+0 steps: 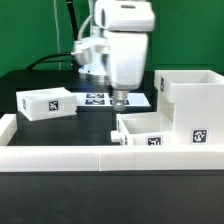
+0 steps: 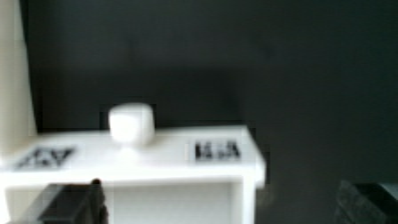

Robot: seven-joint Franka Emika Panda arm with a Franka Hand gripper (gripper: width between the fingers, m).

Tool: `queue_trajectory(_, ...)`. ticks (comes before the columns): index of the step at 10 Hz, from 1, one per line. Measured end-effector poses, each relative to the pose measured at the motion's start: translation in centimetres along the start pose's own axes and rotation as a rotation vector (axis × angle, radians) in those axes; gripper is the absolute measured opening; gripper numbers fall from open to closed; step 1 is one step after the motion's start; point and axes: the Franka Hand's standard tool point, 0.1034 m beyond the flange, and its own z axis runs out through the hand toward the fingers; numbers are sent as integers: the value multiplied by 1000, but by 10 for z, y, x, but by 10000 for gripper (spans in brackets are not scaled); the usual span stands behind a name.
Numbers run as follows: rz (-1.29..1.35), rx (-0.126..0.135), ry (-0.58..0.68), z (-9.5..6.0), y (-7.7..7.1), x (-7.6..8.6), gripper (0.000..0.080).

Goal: Assemble drawer

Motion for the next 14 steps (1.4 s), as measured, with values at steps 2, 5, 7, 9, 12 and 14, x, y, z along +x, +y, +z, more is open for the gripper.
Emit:
queue_trajectory(2, 4, 1, 5, 1, -1, -4, 649)
queue_trajectory(5, -44, 15, 63, 11, 1, -24, 649)
queue_trajectory(7, -42, 23, 163, 21, 11, -38, 649)
queue_trajectory(9, -41, 43, 239, 29, 16, -41, 649)
queue_trajectory(12, -50, 50, 256, 38, 21, -18, 649)
queue_trajectory(14, -57, 48, 263, 41, 24, -4, 649)
